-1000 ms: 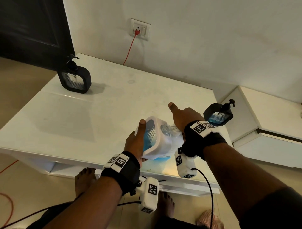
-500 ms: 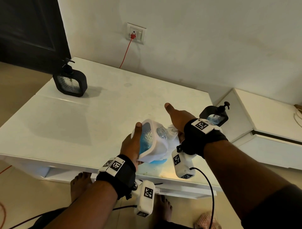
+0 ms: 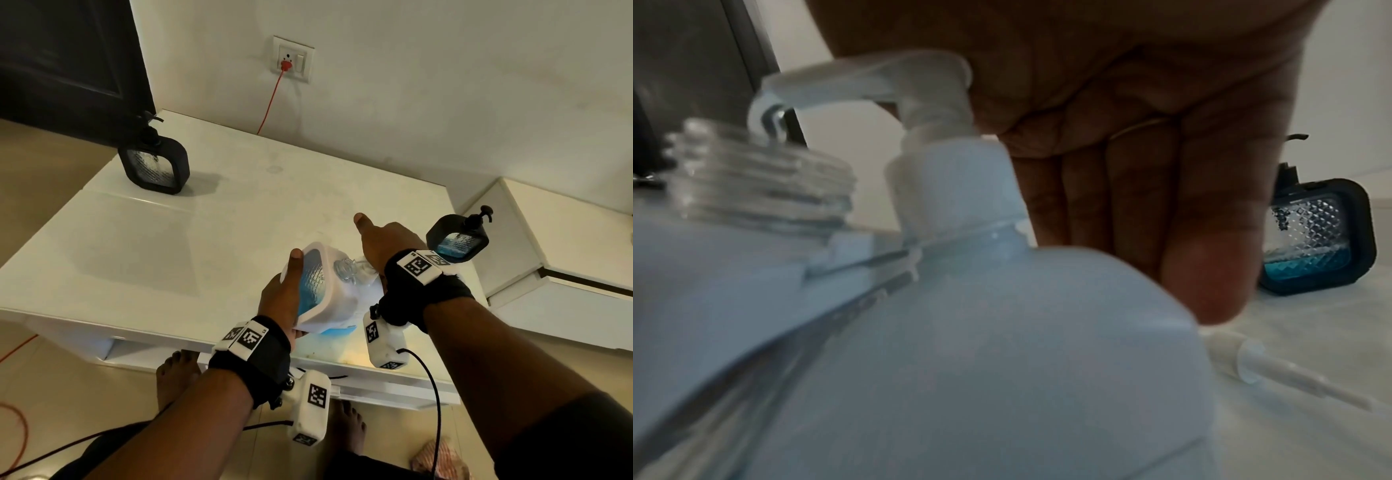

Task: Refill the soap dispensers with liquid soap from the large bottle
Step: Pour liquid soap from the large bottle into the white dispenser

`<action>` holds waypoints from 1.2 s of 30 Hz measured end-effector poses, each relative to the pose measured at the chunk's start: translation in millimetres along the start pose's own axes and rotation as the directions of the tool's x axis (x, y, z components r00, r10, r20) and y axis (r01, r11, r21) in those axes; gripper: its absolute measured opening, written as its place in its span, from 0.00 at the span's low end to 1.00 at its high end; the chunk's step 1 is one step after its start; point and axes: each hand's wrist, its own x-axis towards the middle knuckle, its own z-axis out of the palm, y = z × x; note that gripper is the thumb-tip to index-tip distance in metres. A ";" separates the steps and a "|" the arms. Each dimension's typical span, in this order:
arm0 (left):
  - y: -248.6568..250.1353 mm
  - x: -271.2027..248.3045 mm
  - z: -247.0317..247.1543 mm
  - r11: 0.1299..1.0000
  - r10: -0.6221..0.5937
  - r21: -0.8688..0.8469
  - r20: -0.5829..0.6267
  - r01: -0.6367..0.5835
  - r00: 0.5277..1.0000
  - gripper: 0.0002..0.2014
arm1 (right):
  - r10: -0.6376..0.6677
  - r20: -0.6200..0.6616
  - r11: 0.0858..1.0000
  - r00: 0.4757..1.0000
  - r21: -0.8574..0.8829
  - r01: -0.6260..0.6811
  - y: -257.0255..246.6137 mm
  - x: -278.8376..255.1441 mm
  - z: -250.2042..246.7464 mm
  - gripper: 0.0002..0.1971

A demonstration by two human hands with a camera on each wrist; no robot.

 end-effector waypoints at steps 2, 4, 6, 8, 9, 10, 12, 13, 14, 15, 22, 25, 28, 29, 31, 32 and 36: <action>-1.0 0.4 -0.4 1.000 -0.001 -0.002 0.002 0.001 1.000 0.45 | 0.000 -0.010 1.000 1.000 -0.011 -0.001 -0.2 -0.3 0.8 0.35; -1.5 0.4 -1.1 1.000 0.006 0.001 0.009 -0.006 1.000 0.46 | -0.005 -0.013 1.000 1.000 -0.021 0.005 -0.6 -1.1 0.8 0.35; -2.2 1.7 -1.3 1.000 0.010 0.008 0.019 -0.010 1.000 0.48 | -0.012 -0.008 1.000 1.000 -0.025 0.011 0.1 -1.8 0.0 0.35; -2.8 2.8 -1.7 1.000 0.011 0.008 0.017 -0.011 1.000 0.48 | -0.011 0.016 1.000 1.000 -0.011 0.012 -0.9 -2.2 -1.9 0.37; -2.3 2.7 -1.1 1.000 0.011 0.009 0.012 -0.011 1.000 0.47 | -0.012 0.035 1.000 0.999 0.005 0.012 -2.0 -1.8 -3.7 0.38; -1.7 2.7 -1.2 1.000 0.009 0.012 0.008 -0.010 1.000 0.46 | -0.016 0.054 1.000 0.998 0.018 0.015 -3.2 -0.8 -4.9 0.39; -0.7 3.0 -0.7 1.000 0.010 0.019 0.004 -0.010 1.000 0.44 | -0.027 0.076 0.999 0.997 0.027 0.025 -5.1 1.6 -6.0 0.39; 0.2 2.3 -0.3 1.000 0.009 0.023 0.002 -0.009 1.000 0.41 | -0.029 0.079 0.999 0.996 0.024 0.027 -5.5 2.7 -6.2 0.39; 0.9 2.1 0.0 1.000 0.008 0.024 0.002 -0.008 1.000 0.40 | -0.030 0.080 0.999 0.996 0.021 0.028 -5.6 3.9 -5.6 0.39; 1.2 2.2 0.1 1.000 0.008 0.027 0.002 -0.008 1.000 0.39 | -0.032 0.078 0.999 0.996 0.020 0.030 -5.4 4.6 -5.3 0.39; -1.9 2.2 -0.7 1.000 -0.001 0.007 0.010 0.001 1.000 0.46 | -0.031 0.026 1.000 0.999 0.001 0.031 -2.0 2.0 -3.0 0.35; -2.4 1.6 -1.0 1.000 -0.002 -0.007 0.015 0.002 1.000 0.44 | -0.025 0.011 1.000 1.000 0.014 0.025 -0.8 1.2 -2.5 0.33; -2.5 1.7 -0.7 1.000 0.001 0.001 0.023 -0.001 1.000 0.46 | -0.026 -0.006 0.999 1.000 0.020 0.026 0.6 0.5 -0.6 0.34; -2.3 1.7 -0.5 1.000 0.001 0.000 0.023 -0.001 1.000 0.46 | -0.022 -0.016 1.000 1.000 0.013 0.022 0.8 0.1 0.4 0.34; -2.7 2.6 -1.1 1.000 0.001 -0.004 0.019 -0.001 1.000 0.46 | -0.018 -0.027 1.000 0.999 -0.002 0.018 0.2 -1.0 1.0 0.35; -3.1 2.6 -1.4 1.000 0.003 0.000 0.021 -0.003 1.000 0.46 | -0.021 -0.028 1.000 0.999 -0.008 0.021 0.2 -1.3 1.2 0.35; -3.7 3.2 -1.1 1.000 0.004 0.005 0.023 -0.004 1.000 0.46 | -0.015 -0.014 1.000 1.000 -0.018 0.015 -0.4 -3.2 -1.3 0.35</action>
